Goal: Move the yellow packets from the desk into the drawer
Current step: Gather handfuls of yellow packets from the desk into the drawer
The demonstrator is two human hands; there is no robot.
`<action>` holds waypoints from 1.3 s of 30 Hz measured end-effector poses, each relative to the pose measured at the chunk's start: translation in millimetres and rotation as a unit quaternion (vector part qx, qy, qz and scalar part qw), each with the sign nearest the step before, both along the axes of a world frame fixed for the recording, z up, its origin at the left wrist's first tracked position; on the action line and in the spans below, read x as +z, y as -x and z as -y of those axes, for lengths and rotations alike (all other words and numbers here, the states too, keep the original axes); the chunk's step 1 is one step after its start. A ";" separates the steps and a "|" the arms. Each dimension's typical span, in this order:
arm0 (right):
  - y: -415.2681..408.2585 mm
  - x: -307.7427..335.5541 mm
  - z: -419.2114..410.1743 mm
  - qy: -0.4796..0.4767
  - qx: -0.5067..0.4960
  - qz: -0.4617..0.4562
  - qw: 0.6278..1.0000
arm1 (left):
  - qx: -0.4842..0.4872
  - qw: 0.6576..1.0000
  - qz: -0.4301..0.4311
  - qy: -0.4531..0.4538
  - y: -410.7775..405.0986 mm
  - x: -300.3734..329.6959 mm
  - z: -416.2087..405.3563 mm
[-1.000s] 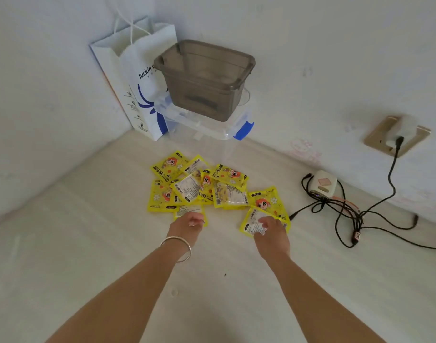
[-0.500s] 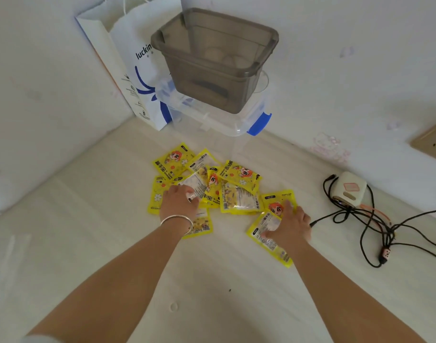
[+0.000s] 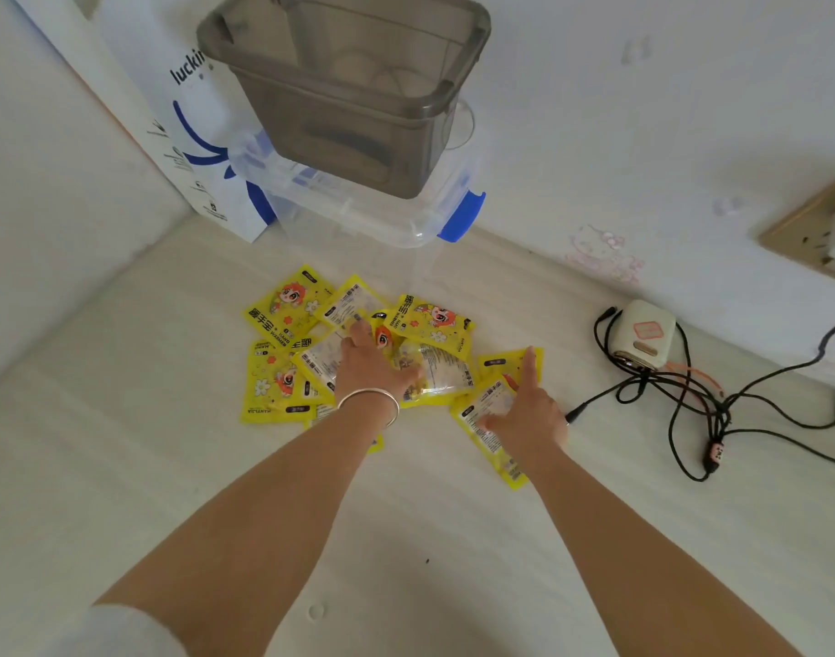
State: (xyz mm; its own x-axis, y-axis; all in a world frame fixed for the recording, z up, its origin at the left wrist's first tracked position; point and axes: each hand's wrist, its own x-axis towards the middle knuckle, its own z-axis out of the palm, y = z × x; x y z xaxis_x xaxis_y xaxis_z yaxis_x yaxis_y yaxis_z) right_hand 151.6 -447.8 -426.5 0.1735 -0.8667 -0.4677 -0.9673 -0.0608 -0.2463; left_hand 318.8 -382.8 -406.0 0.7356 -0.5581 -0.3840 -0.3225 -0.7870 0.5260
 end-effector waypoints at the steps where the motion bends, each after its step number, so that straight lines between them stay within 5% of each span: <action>1: -0.9 1.1 -2.7 0.011 0.008 -0.001 1.000 | 0.012 1.000 0.007 0.014 4.0 0.8 2.0; 10: -3.0 1.7 -21.0 0.029 0.123 0.015 0.992 | 0.041 0.988 -0.139 -0.054 15.6 -5.2 14.3; 20: 30.2 0.4 -19.6 -0.096 -0.026 0.193 0.976 | 0.227 0.916 -0.325 0.059 26.9 -16.4 2.0; 26: 57.1 -6.7 0.7 -0.154 -0.152 0.246 0.945 | 0.220 0.928 -0.294 0.063 30.8 -20.2 -17.4; 30: 59.1 -4.3 5.4 -0.201 -0.261 0.355 0.875 | 0.209 0.939 -0.269 0.048 36.2 -15.4 -41.1; 39: 31.0 -11.0 -16.1 -0.237 -0.203 0.390 0.866 | 0.088 0.995 -0.035 -0.034 47.7 1.2 -60.5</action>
State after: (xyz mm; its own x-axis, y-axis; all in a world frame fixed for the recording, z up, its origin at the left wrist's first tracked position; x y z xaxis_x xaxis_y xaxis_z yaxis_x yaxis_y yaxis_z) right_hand 120.5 -431.7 -437.6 0.3226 -0.6735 -0.6650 -0.4129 0.5321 -0.7392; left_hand 271.0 -322.3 -404.8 0.7890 -0.3946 -0.4709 -0.1414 -0.8626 0.4858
